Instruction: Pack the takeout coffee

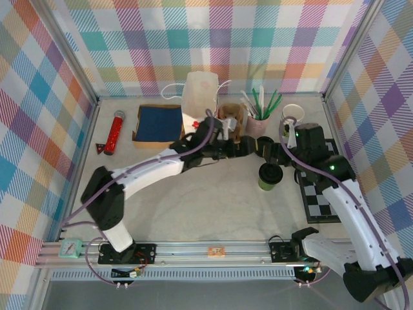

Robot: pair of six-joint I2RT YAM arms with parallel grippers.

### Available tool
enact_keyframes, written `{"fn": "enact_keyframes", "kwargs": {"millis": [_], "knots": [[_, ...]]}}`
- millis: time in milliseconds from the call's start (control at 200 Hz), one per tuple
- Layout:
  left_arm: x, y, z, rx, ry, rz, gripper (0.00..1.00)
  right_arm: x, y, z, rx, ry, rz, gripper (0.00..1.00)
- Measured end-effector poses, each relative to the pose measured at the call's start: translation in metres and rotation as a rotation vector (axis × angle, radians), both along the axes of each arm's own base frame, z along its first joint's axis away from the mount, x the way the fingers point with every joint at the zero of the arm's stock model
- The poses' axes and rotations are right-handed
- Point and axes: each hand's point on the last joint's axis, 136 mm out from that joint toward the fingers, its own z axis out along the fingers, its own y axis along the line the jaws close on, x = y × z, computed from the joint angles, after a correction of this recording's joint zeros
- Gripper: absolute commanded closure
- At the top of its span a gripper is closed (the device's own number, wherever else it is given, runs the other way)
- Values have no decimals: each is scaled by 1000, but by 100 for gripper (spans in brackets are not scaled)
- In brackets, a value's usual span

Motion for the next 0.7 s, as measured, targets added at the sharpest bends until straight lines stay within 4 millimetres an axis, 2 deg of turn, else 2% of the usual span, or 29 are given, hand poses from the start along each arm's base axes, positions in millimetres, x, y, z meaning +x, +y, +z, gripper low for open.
{"fn": "enact_keyframes", "kwargs": {"millis": [55, 130, 200, 280, 410, 455, 595, 700], "knots": [[6, 28, 18, -25, -28, 44, 1, 7, 10, 10, -15, -17, 71, 26], [16, 70, 30, -41, -51, 126, 2, 16, 23, 22, -29, -49, 163, 26], [21, 108, 28, -37, -52, 205, 2, 22, 37, 30, -58, -79, 258, 27], [22, 148, 12, -12, -32, 292, 2, 25, 56, 30, -103, -108, 384, 28], [9, 194, -18, 33, 25, 383, 3, 28, 88, 5, -198, -99, 589, 30], [5, 210, -25, 39, 43, 420, 4, 33, 98, -6, -231, -80, 643, 34], [11, 257, -31, 14, 69, 554, 7, 62, 119, -37, -315, -34, 745, 41], [15, 271, -31, 8, 76, 590, 8, 81, 125, -59, -371, -3, 780, 46]]}}
